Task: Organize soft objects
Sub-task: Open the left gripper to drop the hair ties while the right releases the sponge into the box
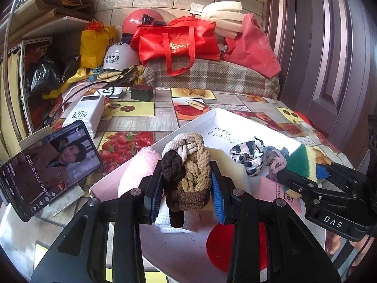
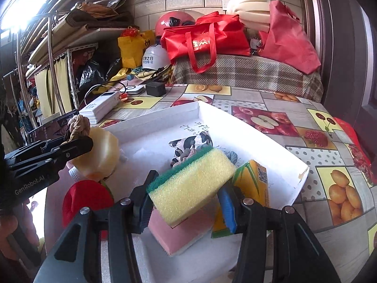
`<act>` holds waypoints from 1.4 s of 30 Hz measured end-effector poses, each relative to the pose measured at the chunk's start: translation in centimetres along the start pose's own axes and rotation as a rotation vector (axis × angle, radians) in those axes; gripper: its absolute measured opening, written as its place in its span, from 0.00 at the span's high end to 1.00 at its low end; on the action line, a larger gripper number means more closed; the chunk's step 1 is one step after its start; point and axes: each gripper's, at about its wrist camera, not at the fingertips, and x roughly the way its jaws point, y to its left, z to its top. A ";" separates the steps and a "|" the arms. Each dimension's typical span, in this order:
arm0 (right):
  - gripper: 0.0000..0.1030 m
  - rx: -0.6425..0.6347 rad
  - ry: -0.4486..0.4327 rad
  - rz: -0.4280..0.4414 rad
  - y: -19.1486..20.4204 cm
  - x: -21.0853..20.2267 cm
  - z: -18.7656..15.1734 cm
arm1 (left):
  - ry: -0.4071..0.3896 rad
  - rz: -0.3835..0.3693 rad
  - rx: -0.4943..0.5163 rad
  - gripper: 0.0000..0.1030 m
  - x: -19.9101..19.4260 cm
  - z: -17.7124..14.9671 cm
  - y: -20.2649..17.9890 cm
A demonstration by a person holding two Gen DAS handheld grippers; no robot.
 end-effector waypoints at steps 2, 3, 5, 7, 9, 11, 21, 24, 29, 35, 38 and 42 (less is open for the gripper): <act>0.52 -0.020 -0.009 -0.013 0.4 0.2 0.2 | -0.006 0.009 0.007 0.66 0.1 0.1 -0.1; 0.52 -0.029 -0.012 -0.019 0.5 0.4 0.4 | -0.009 0.013 0.013 0.66 0.1 0.1 -0.2; 0.52 -0.045 -0.014 -0.025 0.8 0.5 0.5 | -0.016 0.018 0.020 0.66 0.2 0.3 -0.3; 0.52 -0.058 -0.016 -0.026 1.0 0.5 0.5 | -0.020 0.022 0.021 0.66 0.2 0.3 -0.4; 0.52 -0.063 -0.025 -0.029 1.1 0.5 0.6 | -0.044 0.029 0.028 0.66 -0.1 0.3 -0.5; 0.52 -0.060 -0.033 -0.032 0.9 0.3 0.7 | -0.138 0.029 0.054 0.66 -1.6 0.2 -1.0; 0.51 0.012 -0.059 -0.059 -0.5 0.0 0.8 | -0.060 -0.028 0.126 0.66 -0.1 0.3 -4.7; 0.50 0.010 -0.059 -0.061 -0.3 0.1 0.8 | -0.003 -0.019 0.087 0.66 1.0 0.4 -4.5; 0.45 0.022 -0.049 -0.058 -0.4 0.3 0.8 | -0.014 -0.003 0.065 0.52 0.8 0.2 -4.3; 0.08 0.143 -0.055 -0.072 -2.6 0.0 0.5 | -0.028 -0.005 0.000 0.00 0.3 0.1 -2.9; 0.00 0.129 -0.086 -0.093 -2.1 -0.6 0.4 | -0.090 0.006 -0.010 0.00 -0.9 -0.1 -2.7; 0.00 0.098 -0.128 -0.105 -1.4 -1.4 0.4 | -0.131 0.023 -0.012 0.00 -1.8 -0.4 -2.7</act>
